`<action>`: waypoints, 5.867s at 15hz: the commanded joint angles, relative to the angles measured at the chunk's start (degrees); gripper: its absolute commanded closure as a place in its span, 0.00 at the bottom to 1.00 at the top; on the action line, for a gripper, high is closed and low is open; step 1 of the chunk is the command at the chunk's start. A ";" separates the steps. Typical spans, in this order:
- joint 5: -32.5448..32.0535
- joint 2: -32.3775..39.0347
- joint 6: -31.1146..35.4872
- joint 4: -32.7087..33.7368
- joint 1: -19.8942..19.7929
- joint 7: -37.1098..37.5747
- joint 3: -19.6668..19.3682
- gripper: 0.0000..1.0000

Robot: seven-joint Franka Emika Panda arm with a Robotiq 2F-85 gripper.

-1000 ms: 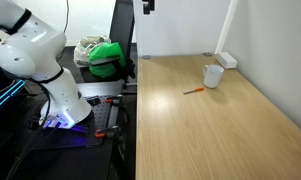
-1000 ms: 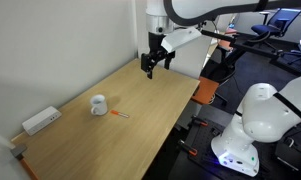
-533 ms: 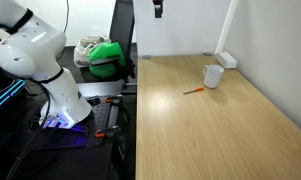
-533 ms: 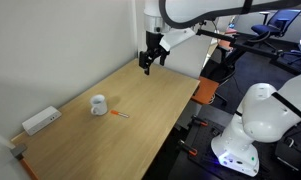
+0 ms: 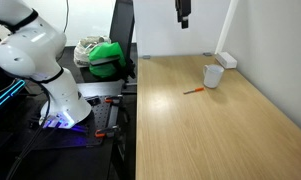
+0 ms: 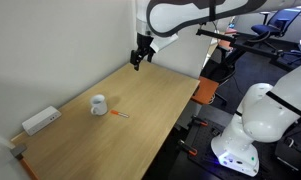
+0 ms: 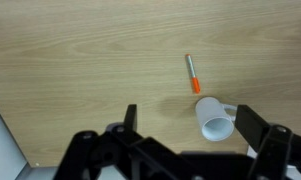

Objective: Move the cup to the right

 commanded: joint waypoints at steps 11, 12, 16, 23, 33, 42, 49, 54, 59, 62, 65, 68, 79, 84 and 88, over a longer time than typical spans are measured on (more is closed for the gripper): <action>-0.83 22.08 11.53 13.82 1.74 -4.89 -0.88 0.00; -1.05 23.17 10.39 14.93 1.90 -5.53 -0.84 0.00; -0.77 22.80 11.03 13.56 2.09 -4.48 -1.05 0.00; -0.19 25.89 14.48 15.43 2.10 -4.05 -1.16 0.00; 5.09 36.35 26.46 21.34 3.70 4.26 -1.57 0.00; 0.44 46.48 20.44 32.26 9.23 17.37 -6.54 0.00; 1.64 52.49 10.92 41.12 9.30 16.36 -6.49 0.00; 1.96 55.85 6.60 45.92 9.31 15.77 -6.22 0.00; 2.61 58.72 6.74 48.03 8.78 14.07 -5.71 0.00; 3.10 60.03 6.87 48.88 8.48 12.93 -5.40 0.00; 3.37 61.40 6.83 49.95 8.08 10.93 -5.24 0.00; 3.99 63.08 6.05 51.58 7.47 9.68 -4.97 0.00; 4.42 70.06 0.03 60.63 7.01 6.88 -4.61 0.00; 4.38 72.76 -2.88 64.85 6.98 6.25 -4.10 0.00; 4.23 74.74 -5.08 67.88 7.02 5.25 -3.96 0.00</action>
